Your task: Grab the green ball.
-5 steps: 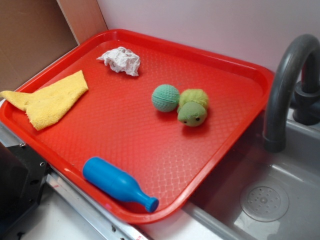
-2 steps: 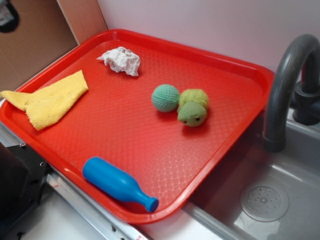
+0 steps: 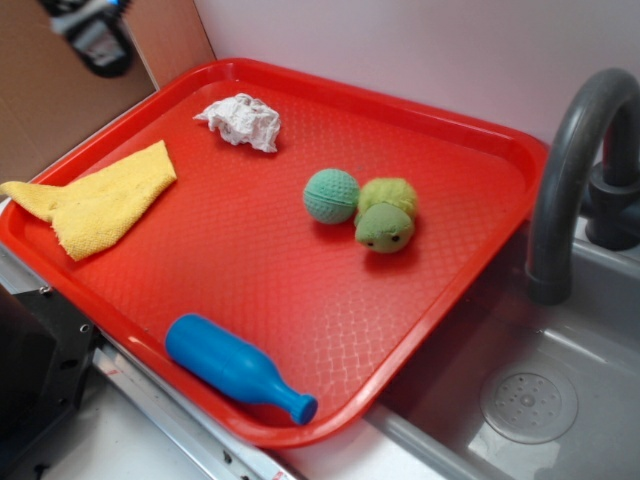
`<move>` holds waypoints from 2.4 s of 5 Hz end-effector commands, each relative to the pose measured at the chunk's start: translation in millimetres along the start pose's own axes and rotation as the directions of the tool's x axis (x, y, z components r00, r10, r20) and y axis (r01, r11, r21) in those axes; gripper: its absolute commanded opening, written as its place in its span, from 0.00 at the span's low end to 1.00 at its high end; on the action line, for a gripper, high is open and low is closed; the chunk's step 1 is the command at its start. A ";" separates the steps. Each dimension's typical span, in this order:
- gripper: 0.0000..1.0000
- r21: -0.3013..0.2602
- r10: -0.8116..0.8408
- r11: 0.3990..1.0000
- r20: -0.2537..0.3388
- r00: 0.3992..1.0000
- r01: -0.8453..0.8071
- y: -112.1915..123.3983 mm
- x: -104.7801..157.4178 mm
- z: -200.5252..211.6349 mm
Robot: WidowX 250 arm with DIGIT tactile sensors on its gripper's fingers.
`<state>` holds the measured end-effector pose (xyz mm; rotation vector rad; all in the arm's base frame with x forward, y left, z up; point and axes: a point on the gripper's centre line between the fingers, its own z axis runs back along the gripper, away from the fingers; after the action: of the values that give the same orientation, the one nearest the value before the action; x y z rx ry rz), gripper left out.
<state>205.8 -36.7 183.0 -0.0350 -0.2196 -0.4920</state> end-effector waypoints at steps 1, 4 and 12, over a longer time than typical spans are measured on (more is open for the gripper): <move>1.00 0.004 -0.219 0.976 -0.056 0.974 0.220 -4.1 48.8 -52.5; 1.00 -0.087 -0.345 0.938 -0.185 0.920 0.334 -29.7 57.3 -120.1; 0.00 -0.034 -0.115 0.993 -0.146 0.982 0.111 -32.0 34.8 -97.5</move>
<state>239.7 -83.0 90.1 -0.0115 -0.0294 -0.6092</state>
